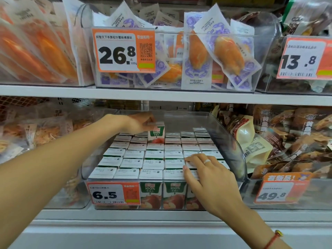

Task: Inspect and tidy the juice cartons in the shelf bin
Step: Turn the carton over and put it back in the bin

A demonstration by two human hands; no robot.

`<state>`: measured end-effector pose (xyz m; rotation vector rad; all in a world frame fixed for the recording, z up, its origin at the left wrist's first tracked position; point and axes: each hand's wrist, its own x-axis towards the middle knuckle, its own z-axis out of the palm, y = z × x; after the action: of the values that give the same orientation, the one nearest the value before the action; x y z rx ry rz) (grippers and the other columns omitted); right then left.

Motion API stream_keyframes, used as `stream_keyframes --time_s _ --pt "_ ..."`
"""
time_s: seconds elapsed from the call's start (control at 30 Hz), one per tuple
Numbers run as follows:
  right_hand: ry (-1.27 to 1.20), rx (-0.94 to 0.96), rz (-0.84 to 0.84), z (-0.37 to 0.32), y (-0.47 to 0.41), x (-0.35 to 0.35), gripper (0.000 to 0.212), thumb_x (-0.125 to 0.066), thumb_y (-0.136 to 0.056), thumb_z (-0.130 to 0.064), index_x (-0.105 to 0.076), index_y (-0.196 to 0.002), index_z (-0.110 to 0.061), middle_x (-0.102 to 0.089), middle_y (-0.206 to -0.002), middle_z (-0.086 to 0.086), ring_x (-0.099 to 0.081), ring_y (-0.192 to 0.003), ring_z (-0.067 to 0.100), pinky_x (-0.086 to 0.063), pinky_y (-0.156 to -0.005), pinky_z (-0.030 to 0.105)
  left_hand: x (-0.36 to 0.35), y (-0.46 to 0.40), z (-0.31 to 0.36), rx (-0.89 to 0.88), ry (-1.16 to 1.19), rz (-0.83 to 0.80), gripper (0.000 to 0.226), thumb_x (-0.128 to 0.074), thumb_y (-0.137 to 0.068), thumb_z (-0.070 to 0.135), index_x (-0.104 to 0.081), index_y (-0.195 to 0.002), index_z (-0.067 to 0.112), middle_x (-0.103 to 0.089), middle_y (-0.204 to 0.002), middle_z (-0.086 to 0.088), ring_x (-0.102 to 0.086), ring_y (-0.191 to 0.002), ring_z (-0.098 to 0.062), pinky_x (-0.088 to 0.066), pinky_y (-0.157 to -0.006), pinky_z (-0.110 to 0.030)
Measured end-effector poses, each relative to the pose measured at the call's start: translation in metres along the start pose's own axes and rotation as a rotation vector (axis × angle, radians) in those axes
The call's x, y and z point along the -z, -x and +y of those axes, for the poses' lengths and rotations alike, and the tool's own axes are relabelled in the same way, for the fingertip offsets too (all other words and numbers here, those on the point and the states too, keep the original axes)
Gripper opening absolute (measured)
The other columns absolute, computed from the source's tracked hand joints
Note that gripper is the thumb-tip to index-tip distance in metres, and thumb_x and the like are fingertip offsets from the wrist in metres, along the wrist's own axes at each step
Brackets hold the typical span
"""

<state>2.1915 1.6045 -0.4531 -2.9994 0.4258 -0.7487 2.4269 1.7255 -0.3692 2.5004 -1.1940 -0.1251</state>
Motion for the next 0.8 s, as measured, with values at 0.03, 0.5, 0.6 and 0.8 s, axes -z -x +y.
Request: stream_keyframes --time_s 0.03,0.5,0.6,0.8 --pt "-0.004 -0.003 0.005 0.000 0.000 0.000 0.070 -0.001 -0.084 -0.058 -0.055 -0.123 -0.036 -0.057 -0.123 -0.019 -0.051 -0.113 0.005 -0.027 -0.070 0.018 0.001 0.005 0.002 -0.006 0.049 0.027 0.047 -0.053 -0.099 0.033 -0.044 -0.138 0.009 -0.050 -0.140 -0.012 -0.049 -0.126 -0.025 -0.040 -0.100 -0.031" --pt "-0.337 -0.025 -0.036 -0.010 0.004 0.028 0.037 -0.043 -0.101 -0.038 -0.058 -0.129 -0.019 -0.058 -0.132 -0.002 -0.047 -0.125 0.016 -0.037 -0.099 0.027 -0.025 0.150 0.061 0.224 1.069 0.652 0.037 -0.051 -0.101 0.030 -0.047 -0.136 0.020 -0.058 -0.109 0.005 -0.060 -0.083 0.002 -0.048 -0.056 -0.007" --pt "-0.678 -0.116 -0.101 -0.034 0.012 0.050 0.038 -0.041 -0.101 -0.040 -0.060 -0.127 -0.021 -0.060 -0.129 -0.007 -0.050 -0.122 0.010 -0.037 -0.093 0.025 -0.033 0.190 0.070 0.276 1.127 0.559 0.034 -0.053 -0.098 0.035 -0.051 -0.131 0.027 -0.062 -0.120 0.003 -0.063 -0.094 -0.002 -0.056 -0.076 -0.018" --pt "-1.076 -0.155 -0.414 -0.082 0.050 0.064 0.028 -0.043 -0.098 -0.047 -0.064 -0.108 -0.031 -0.068 -0.104 -0.012 -0.064 -0.099 0.004 -0.052 -0.089 0.027 -0.057 0.237 0.082 0.347 1.260 0.464 0.037 -0.059 -0.094 0.034 -0.058 -0.129 0.020 -0.074 -0.108 -0.002 -0.070 -0.101 -0.017 -0.053 -0.097 -0.041"
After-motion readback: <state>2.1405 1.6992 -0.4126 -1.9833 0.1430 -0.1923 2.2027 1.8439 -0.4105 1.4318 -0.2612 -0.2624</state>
